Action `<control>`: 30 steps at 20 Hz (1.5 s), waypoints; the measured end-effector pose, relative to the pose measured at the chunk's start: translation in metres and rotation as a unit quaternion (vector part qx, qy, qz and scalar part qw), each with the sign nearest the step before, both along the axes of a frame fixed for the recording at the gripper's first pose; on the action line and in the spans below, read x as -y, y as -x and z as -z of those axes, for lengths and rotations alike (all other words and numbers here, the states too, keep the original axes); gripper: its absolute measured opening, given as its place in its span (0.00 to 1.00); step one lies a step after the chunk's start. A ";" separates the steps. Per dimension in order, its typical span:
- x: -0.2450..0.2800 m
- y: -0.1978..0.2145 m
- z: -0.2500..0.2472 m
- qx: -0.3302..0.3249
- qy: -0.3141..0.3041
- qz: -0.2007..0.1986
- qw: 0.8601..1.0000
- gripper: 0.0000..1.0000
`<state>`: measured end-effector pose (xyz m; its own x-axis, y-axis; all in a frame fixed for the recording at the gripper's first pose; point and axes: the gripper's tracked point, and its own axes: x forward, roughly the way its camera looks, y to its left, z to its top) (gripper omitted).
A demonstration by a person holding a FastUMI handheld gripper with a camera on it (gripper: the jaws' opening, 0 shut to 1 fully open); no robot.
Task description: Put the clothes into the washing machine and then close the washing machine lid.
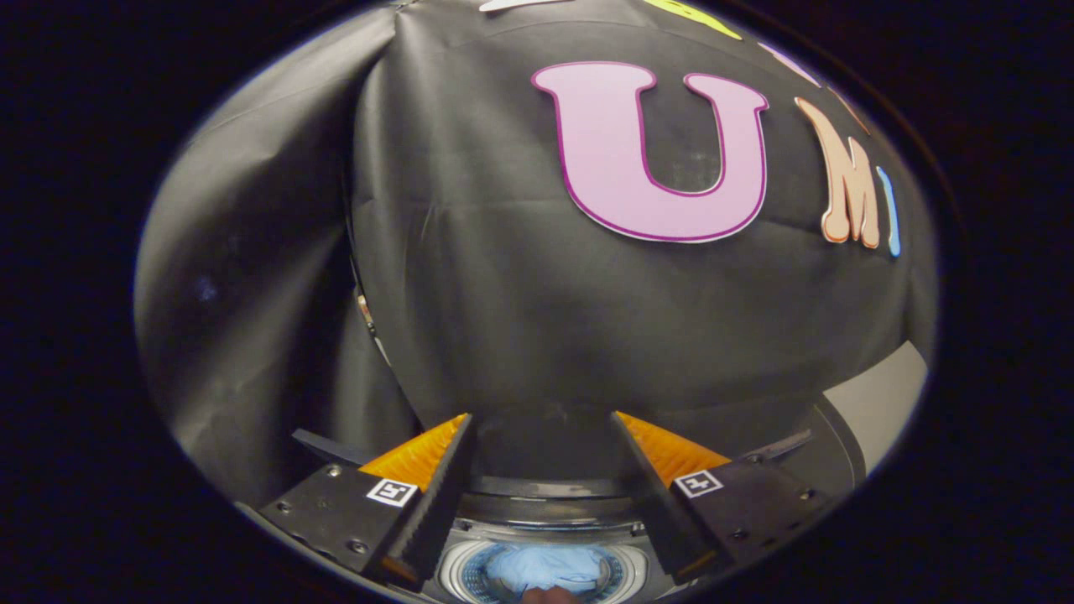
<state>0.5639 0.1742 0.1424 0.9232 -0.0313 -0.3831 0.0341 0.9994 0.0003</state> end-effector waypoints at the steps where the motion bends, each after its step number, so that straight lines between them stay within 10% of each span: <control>1: -0.001 0.005 0.000 0.000 -0.001 -0.001 1.000 0.96; 30: 0.015 0.152 0.046 0.049 -0.029 -0.050 0.997 0.96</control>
